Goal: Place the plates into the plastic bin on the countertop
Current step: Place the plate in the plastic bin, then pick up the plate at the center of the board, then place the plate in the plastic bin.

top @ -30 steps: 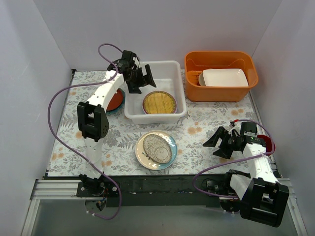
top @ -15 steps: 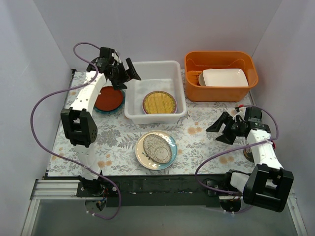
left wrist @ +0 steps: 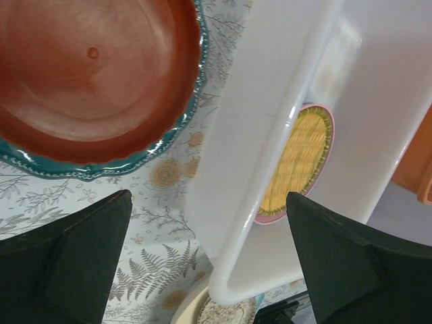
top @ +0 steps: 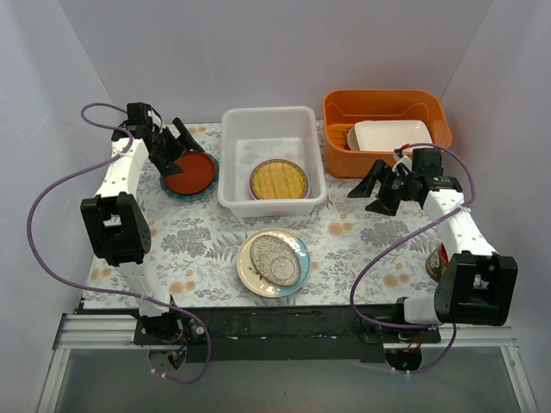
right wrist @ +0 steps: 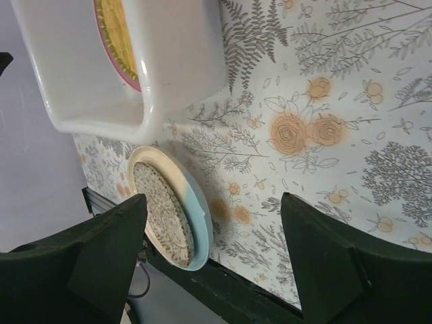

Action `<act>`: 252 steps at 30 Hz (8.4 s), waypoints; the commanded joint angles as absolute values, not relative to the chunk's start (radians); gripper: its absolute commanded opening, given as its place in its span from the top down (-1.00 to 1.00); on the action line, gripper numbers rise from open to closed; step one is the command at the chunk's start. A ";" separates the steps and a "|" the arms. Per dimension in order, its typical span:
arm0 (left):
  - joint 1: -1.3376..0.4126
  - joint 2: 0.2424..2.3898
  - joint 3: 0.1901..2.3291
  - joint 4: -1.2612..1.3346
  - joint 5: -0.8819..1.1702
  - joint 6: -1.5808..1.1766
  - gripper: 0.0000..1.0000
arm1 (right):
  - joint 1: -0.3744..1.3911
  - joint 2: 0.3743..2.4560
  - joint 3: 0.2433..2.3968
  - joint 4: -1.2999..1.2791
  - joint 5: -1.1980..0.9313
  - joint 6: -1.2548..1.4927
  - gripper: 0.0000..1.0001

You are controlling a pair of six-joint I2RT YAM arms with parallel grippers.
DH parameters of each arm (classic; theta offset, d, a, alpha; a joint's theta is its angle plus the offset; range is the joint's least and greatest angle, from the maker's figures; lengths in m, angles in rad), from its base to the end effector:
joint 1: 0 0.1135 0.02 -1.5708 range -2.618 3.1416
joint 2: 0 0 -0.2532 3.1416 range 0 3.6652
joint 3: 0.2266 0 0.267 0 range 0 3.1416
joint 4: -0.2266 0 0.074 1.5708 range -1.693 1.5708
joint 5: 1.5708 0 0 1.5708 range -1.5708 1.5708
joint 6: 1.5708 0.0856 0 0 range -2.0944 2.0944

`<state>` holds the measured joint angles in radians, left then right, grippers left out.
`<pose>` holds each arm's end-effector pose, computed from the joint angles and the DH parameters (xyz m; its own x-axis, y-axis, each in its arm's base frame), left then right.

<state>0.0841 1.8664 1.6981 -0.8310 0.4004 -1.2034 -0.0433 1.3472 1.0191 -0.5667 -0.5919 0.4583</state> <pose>0.4442 0.0040 0.2427 -0.4249 -0.8983 0.1117 -0.7345 0.2700 -0.6226 0.3220 0.0339 0.2202 -0.8373 0.4038 -0.3685 0.0643 0.7422 0.6671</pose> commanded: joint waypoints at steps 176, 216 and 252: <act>0.029 1.931 1.893 -0.845 0.408 -1.224 1.00 | 0.471 1.624 1.436 -0.494 -0.529 0.623 -0.67; -0.229 2.009 1.896 -0.859 0.383 -1.253 1.00 | 0.471 1.611 1.413 -0.483 -0.525 0.624 -0.67; -0.296 2.114 1.858 -0.936 0.293 -1.167 1.00 | 0.472 1.598 1.382 -0.472 -0.525 0.624 -0.66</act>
<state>-0.2867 2.1067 1.8637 -0.9253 0.3054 -1.1828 0.4671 1.6424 1.3911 -0.5022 -0.5259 0.6315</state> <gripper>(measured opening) 0.014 0.832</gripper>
